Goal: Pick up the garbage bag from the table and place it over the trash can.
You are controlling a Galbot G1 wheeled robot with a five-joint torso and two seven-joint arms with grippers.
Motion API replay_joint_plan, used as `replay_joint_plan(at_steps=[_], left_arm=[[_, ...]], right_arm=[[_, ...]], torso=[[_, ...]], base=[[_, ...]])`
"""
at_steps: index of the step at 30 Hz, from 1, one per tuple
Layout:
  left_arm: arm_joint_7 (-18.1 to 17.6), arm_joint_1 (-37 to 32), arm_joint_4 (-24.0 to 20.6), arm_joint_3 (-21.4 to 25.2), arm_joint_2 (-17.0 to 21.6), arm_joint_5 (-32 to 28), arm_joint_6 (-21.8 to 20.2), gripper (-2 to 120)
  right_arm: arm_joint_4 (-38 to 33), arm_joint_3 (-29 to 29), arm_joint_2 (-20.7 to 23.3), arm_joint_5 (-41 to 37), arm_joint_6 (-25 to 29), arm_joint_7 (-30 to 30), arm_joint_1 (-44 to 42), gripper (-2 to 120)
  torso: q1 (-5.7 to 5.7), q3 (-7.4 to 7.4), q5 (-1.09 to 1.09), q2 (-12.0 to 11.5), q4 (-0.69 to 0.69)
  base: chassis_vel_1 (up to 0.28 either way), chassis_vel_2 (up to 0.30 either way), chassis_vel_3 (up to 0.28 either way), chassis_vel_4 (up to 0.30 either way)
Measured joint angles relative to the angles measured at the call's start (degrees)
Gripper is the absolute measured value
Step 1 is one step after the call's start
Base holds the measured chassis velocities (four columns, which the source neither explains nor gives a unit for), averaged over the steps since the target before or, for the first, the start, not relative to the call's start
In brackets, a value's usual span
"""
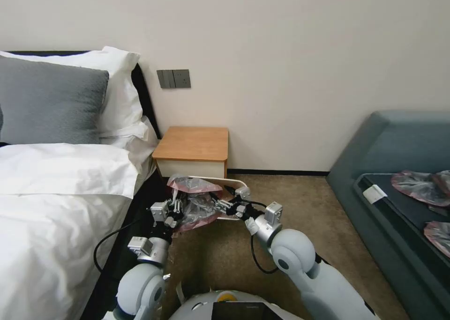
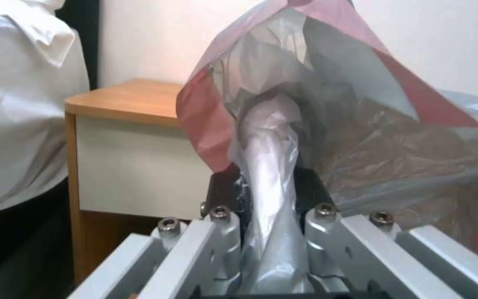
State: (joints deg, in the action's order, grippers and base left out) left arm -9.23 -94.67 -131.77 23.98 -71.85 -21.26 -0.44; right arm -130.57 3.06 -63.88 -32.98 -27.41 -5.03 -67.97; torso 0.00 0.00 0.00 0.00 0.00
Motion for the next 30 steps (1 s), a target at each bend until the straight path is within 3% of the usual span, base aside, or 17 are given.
replay_joint_plan(at_steps=[2,5,17,26,30], left_arm=[[0.0,0.0,0.0,0.0,0.1,0.0,0.0,9],[0.0,-0.1,0.0,0.0,0.2,-0.1,0.0,9],[-0.4,-0.1,0.3,-0.1,-0.2,0.0,-1.0,9],[-1.5,-0.3,0.4,-0.2,-0.6,0.3,-2.4,9],[-1.6,-0.4,0.8,-0.5,-0.6,0.8,-2.6,9]], right_arm=[[0.3,-0.2,-0.2,0.3,0.2,0.0,0.2,57],[0.7,-0.6,-0.7,1.0,0.7,0.2,0.4,39],[-0.1,-0.7,-0.6,1.9,1.7,0.9,0.0,0],[-3.2,0.3,-0.3,2.2,1.9,1.6,-1.0,0],[-4.6,2.9,1.3,-1.5,0.4,1.2,1.2,0]], torso=[[0.0,0.0,0.0,0.0,0.0],[0.0,0.0,0.0,0.0,0.0],[0.0,0.0,0.0,0.0,0.0],[0.0,0.0,-0.01,0.0,-0.01],[0.0,0.0,-0.01,0.0,-0.01]], base=[[0.0,0.0,0.0,0.0],[0.0,0.0,0.0,0.0],[0.0,0.0,0.0,0.0],[0.0,0.0,0.0,0.0],[0.0,0.0,0.0,0.0]])
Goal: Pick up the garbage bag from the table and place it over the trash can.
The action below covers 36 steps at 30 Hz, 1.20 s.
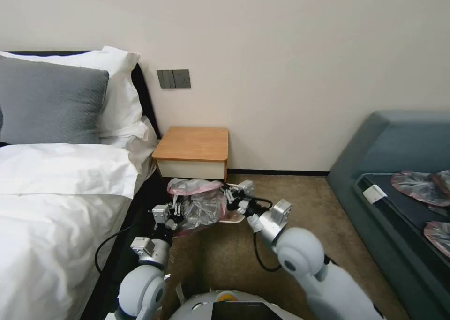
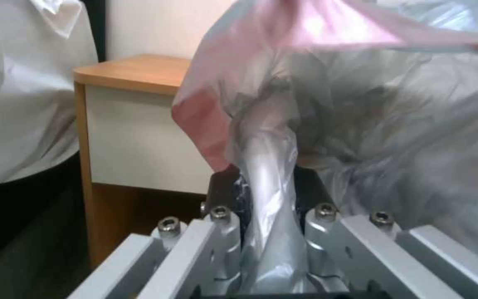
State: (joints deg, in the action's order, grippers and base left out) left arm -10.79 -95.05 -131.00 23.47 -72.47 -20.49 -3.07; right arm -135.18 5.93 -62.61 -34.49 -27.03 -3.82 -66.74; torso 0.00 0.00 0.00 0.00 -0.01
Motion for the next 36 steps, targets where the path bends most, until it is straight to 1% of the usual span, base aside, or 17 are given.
replay_joint_plan(at_steps=[2,4,5,7,8,12,14,16,17,20,25,27,29,32,33,34,36], left_arm=[[0.1,0.0,0.1,-0.2,0.0,0.1,0.0,9],[0.4,0.0,0.4,-0.5,-0.2,0.3,0.0,9],[0.4,0.0,0.4,-0.5,-0.2,0.3,0.0,9],[1.1,-0.2,0.5,-0.7,-0.3,0.4,0.0,9],[1.1,-0.2,0.5,-0.7,-0.3,0.4,0.0,9],[2.9,-0.8,0.5,-0.6,-0.4,0.5,0.7,9],[3.1,-0.8,0.4,-0.6,-0.4,0.5,0.8,9],[4.1,-0.9,0.3,-0.4,-0.4,0.4,1.4,9],[4.1,-0.9,0.3,-0.4,-0.4,0.4,1.4,9],[4.5,-0.7,0.2,-0.1,-0.5,-0.3,1.8,9],[4.2,-0.4,0.1,0.1,-0.7,-1.6,1.9,9],[3.8,0.0,0.2,0.4,-0.8,-2.7,1.9,9],[3.5,0.7,0.3,0.6,-0.8,-4.3,1.8,9],[3.3,0.9,0.4,0.9,-0.9,-5.2,1.7,9],[3.1,1.0,0.5,1.1,-0.9,-5.5,1.7,9],[3.1,1.0,0.5,1.1,-0.9,-5.5,1.7,9],[3.0,1.1,0.5,1.4,-1.0,-6.1,1.6,9]], right_arm=[[0.0,0.7,0.5,-1.4,-0.9,-0.8,1.2,0],[0.5,1.4,1.5,-5.6,-2.1,-3.6,4.1,0],[0.5,1.4,1.5,-5.6,-2.1,-3.6,4.1,0],[1.6,1.6,2.3,-9.0,-4.0,-6.4,6.9,0],[1.6,1.6,2.3,-9.0,-4.0,-6.4,6.9,0],[5.0,1.5,3.5,-15.5,-8.2,-13.2,11.6,0],[5.3,1.5,3.6,-15.9,-8.6,-13.6,11.9,0],[7.1,1.8,4.3,-18.8,-11.5,-15.9,13.5,0],[7.1,1.8,4.3,-18.8,-11.5,-15.9,13.5,0],[7.5,2.9,5.6,-23.5,-14.5,-18.3,14.3,0],[7.0,4.2,7.7,-25.6,-15.1,-18.7,13.8,0],[5.8,5.9,9.4,-27.4,-15.1,-18.6,12.5,0],[4.4,7.5,10.8,-28.6,-15.1,-18.4,10.8,0],[3.5,8.8,11.4,-30.3,-15.1,-17.9,9.9,0],[3.2,9.2,11.5,-30.8,-15.1,-17.9,9.8,3],[3.2,9.2,11.5,-30.8,-15.1,-17.9,9.8,3],[2.8,9.6,11.7,-32.0,-15.0,-18.4,9.7,10]], torso=[[0.0,0.0,0.0,0.0,0.0],[0.0,0.0,0.0,0.0,0.01],[0.0,0.0,0.0,0.0,0.01],[0.0,0.0,0.0,0.0,0.02],[0.0,0.0,0.0,0.0,0.02],[0.0,0.0,0.0,0.0,0.01],[0.0,0.0,0.0,0.0,0.01],[0.0,0.0,-0.01,0.0,0.01],[0.0,0.0,-0.01,0.0,0.01],[0.0,0.0,0.0,0.0,0.01],[0.0,0.0,0.0,0.0,0.01],[0.0,0.0,0.0,0.0,0.01],[0.0,0.0,0.0,0.0,-0.02],[0.0,0.0,0.0,0.0,-0.01],[0.0,0.0,0.0,0.0,0.01],[0.0,0.0,0.0,0.0,0.01],[0.0,0.0,0.0,0.0,0.02]], base=[[0.0,0.0,0.0,0.0],[0.0,0.0,0.0,0.0],[0.0,0.0,0.0,0.0],[0.0,0.0,0.0,0.0],[0.0,0.0,0.0,0.0],[0.0,0.0,0.0,0.0],[0.0,0.0,0.0,0.0],[0.0,0.0,0.0,0.0],[0.0,0.0,0.0,0.0],[0.0,0.0,0.0,0.0],[0.0,0.0,0.0,0.0],[0.0,0.0,0.0,0.0],[0.0,0.0,0.0,0.0],[0.0,0.0,0.0,0.0],[0.0,0.0,0.0,0.0],[0.0,0.0,0.0,0.0],[0.0,0.0,0.0,0.0]])
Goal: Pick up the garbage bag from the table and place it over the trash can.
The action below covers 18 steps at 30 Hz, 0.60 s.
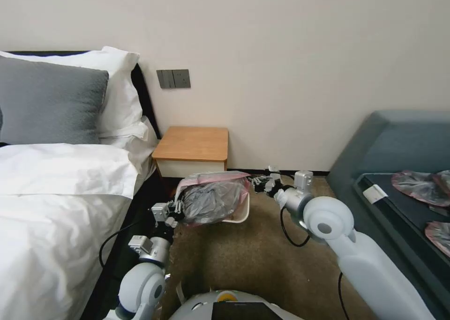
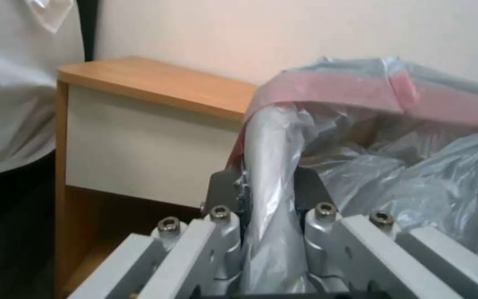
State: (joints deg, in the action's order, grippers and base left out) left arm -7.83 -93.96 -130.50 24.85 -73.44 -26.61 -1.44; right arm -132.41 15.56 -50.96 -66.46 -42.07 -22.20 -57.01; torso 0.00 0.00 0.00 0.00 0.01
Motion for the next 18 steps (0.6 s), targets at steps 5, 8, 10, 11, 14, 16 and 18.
replay_joint_plan(at_steps=[5,8,10,11,14,16,18], left_arm=[[-0.3,0.2,-0.4,1.0,-0.2,-1.8,-0.6,9],[-0.3,0.2,-0.6,1.3,-0.2,-1.9,-0.7,9],[-0.2,0.0,-0.9,1.4,-0.1,-2.0,-0.8,9],[-0.2,0.0,-0.9,1.4,-0.1,-2.0,-0.8,9],[0.1,-0.2,-1.3,1.3,0.0,-2.0,-0.8,9],[0.2,-0.3,-1.5,1.3,0.0,-2.0,-0.8,9],[0.6,-0.2,-1.6,1.2,0.1,-2.0,-0.8,9]], right_arm=[[-0.8,0.5,0.9,-1.9,0.1,-1.9,-0.6,32],[-0.6,0.5,1.0,-2.3,0.1,-2.9,-0.8,40],[0.1,0.6,0.8,-3.5,0.1,-4.7,-0.7,50],[0.1,0.6,0.8,-3.5,0.1,-4.7,-0.7,50],[1.3,0.8,0.5,-4.9,0.2,-6.0,-0.2,65],[1.7,0.8,0.5,-5.1,0.2,-6.0,-0.2,68],[2.8,0.9,0.7,-5.3,0.2,-5.8,-0.5,79]], torso=[[0.0,0.0,0.0,0.0,-0.01],[0.0,0.0,0.01,0.0,-0.01],[0.0,0.0,0.0,0.0,-0.01],[0.0,0.0,0.0,0.0,-0.01],[0.0,0.0,0.0,0.0,0.0],[0.0,0.0,0.0,0.0,0.0],[0.0,0.0,0.0,0.0,-0.01]], base=[[0.0,0.0,0.0,0.0],[0.0,0.0,0.0,0.0],[0.0,0.0,0.0,0.0],[0.0,0.0,0.0,0.0],[0.0,0.0,0.0,0.0],[0.0,0.0,0.0,0.0],[0.0,0.0,0.0,0.0]])
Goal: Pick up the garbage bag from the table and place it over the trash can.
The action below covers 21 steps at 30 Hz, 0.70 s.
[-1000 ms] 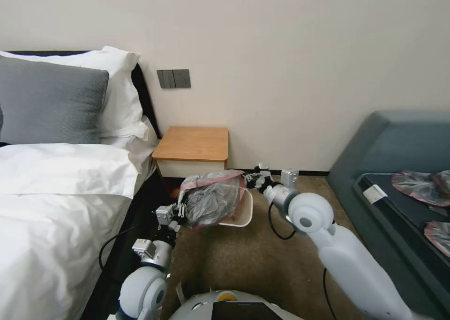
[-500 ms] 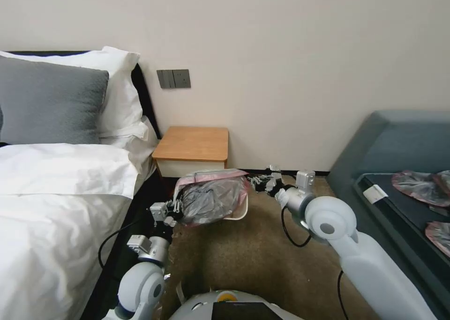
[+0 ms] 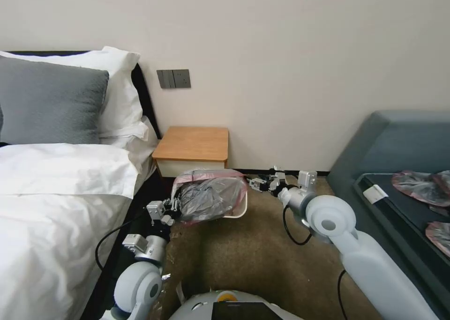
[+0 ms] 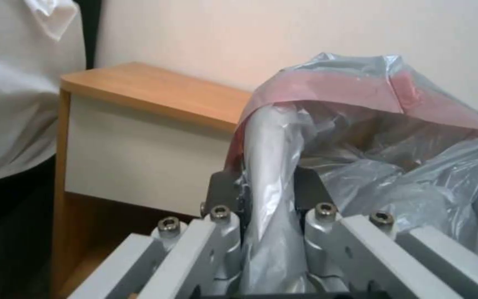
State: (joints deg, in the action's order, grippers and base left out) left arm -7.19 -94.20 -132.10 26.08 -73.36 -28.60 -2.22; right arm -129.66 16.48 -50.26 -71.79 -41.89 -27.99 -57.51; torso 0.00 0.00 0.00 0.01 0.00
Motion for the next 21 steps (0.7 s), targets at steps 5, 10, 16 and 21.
replay_joint_plan(at_steps=[5,10,16,21], left_arm=[[0.1,0.0,-0.3,0.1,0.0,-0.5,0.0,9],[-0.6,0.2,-0.3,0.6,0.1,-1.5,0.0,9],[-2.3,0.6,-0.3,1.0,-0.2,-2.7,-0.3,9],[-4.1,0.8,-0.4,1.5,-0.5,-3.0,-1.1,9]], right_arm=[[1.8,0.8,0.0,1.3,0.0,2.0,-1.4,96],[0.5,1.2,0.1,1.8,0.0,2.3,-2.7,100],[-1.4,2.3,0.2,2.7,0.0,2.7,-4.9,100],[-4.3,5.0,-1.0,4.0,0.0,1.6,-7.9,100]], torso=[[0.0,0.0,0.0,0.0,-0.01],[0.0,0.0,0.0,0.0,0.0],[0.0,0.0,0.0,0.0,0.0],[0.0,0.0,0.0,0.0,-0.01]], base=[[0.0,0.0,0.0,0.0],[0.0,0.0,0.0,0.0],[0.0,0.0,0.0,0.0],[0.0,0.0,0.0,0.0]])
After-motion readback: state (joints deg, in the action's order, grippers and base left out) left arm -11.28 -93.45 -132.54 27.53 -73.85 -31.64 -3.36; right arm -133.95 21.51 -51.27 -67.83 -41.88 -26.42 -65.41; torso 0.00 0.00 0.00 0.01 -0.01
